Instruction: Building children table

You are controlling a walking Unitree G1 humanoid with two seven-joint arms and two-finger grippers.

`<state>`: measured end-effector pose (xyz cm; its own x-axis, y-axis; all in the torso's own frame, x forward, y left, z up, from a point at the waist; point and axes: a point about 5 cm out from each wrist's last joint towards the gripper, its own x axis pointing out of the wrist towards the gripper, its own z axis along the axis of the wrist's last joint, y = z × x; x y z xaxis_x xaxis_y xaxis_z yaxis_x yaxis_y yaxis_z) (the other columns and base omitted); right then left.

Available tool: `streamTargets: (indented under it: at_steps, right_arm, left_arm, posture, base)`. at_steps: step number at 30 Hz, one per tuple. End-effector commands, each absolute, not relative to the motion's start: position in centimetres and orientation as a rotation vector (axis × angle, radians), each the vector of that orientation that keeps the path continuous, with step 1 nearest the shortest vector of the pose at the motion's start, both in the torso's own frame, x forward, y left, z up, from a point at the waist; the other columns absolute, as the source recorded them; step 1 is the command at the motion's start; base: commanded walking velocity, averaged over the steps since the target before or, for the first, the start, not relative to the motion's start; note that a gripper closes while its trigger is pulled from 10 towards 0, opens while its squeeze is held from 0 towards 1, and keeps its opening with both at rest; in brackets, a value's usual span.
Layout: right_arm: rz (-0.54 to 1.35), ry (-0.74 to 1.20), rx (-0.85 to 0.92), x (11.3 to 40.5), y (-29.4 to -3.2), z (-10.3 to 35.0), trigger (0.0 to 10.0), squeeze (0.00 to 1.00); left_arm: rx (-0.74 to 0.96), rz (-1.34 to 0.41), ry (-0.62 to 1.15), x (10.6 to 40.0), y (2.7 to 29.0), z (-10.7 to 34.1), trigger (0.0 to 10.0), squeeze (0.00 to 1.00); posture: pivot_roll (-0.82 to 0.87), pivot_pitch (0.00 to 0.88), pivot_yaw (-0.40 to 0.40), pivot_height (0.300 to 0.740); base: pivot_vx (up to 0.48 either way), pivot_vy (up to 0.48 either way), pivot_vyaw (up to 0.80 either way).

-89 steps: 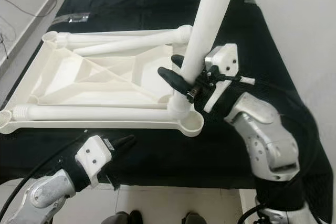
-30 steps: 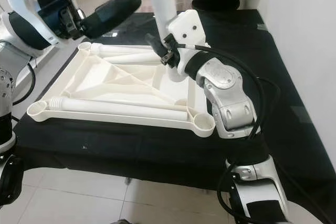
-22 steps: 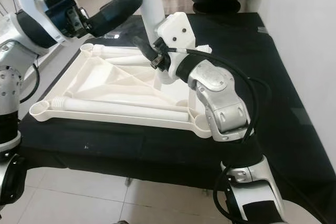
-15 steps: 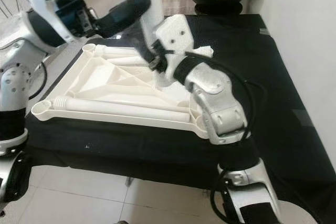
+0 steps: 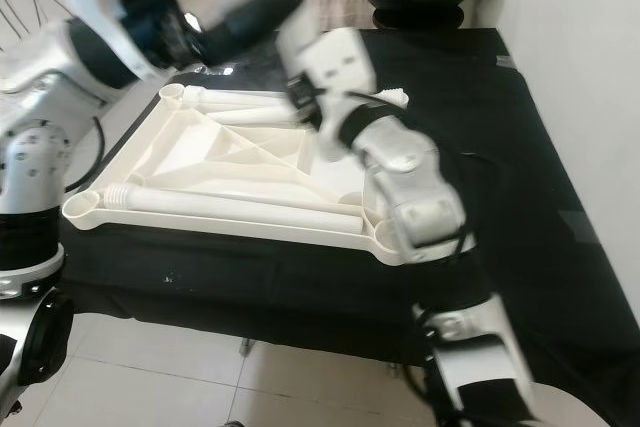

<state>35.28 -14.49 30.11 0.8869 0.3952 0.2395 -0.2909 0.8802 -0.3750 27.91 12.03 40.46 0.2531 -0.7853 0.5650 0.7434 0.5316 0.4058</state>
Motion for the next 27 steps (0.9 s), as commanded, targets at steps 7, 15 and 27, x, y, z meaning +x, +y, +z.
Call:
streamTargets:
  at_steps: [7,15,27]
  right_arm:
    - [0.208,-0.292,-0.325,36.4,-17.1,30.7,10.0,0.0]
    - [0.749,-0.43,-0.097,33.6,-17.9,32.1,10.0,0.0]
    - [1.352,-0.347,0.014,30.8,-16.1,29.8,10.0,0.0]
  left_arm:
    - [0.073,-0.979,-0.831,26.1,15.3,41.2,10.0,0.0]
    - [0.035,-0.978,-0.48,25.2,14.9,32.8,10.0,0.0]
    - [0.054,-0.942,-0.033,19.0,11.6,19.9,10.0,0.0]
  posture:
    - [0.04,0.1,0.023,0.74]
    - [0.04,0.187,0.041,0.74]
    - [0.09,0.28,0.064,0.74]
  base:
    - [0.0,0.0,0.0]
    - [0.0,0.0,0.0]
    - [0.0,0.0,0.0]
